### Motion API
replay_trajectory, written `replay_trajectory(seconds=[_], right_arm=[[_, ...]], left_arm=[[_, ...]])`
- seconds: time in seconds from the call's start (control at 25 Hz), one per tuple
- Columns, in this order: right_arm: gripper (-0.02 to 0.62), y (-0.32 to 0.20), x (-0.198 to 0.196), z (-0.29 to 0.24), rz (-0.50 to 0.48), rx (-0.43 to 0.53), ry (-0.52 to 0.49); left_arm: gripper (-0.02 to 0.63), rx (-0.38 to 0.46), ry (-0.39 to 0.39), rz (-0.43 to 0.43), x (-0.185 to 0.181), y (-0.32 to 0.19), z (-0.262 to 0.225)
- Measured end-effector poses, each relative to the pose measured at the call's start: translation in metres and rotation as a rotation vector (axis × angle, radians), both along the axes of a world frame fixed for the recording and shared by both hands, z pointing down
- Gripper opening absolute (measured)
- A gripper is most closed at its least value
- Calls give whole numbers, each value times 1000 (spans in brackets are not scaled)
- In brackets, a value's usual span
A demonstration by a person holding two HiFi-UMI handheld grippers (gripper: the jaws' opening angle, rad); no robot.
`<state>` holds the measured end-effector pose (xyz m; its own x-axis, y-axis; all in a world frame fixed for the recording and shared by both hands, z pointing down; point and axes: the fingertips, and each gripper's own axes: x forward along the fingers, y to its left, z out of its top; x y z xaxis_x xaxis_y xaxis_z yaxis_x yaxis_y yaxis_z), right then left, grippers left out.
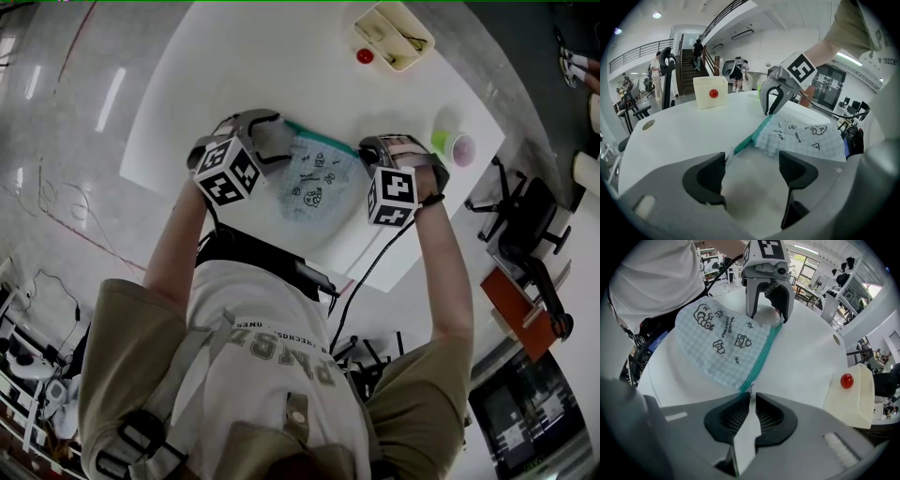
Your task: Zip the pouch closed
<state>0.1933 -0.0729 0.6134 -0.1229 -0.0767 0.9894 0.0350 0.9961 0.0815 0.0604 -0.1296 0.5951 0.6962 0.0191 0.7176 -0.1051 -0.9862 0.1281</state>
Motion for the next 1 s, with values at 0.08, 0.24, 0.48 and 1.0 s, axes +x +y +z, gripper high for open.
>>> replay_trajectory(seconds=[0.08, 0.24, 0.48, 1.0], right_arm=[[15, 0, 1, 1, 1, 2, -1], [15, 0, 1, 3, 4, -1, 0], [15, 0, 0, 1, 9, -4, -5], [59, -7, 1, 2, 41, 27, -18]], left_arm=[[380, 0, -3, 8, 1, 2, 1], [429, 5, -10, 21, 1, 4, 4], [477, 17, -13, 24, 2, 4, 3], [483, -2, 2, -2, 1, 0, 2]])
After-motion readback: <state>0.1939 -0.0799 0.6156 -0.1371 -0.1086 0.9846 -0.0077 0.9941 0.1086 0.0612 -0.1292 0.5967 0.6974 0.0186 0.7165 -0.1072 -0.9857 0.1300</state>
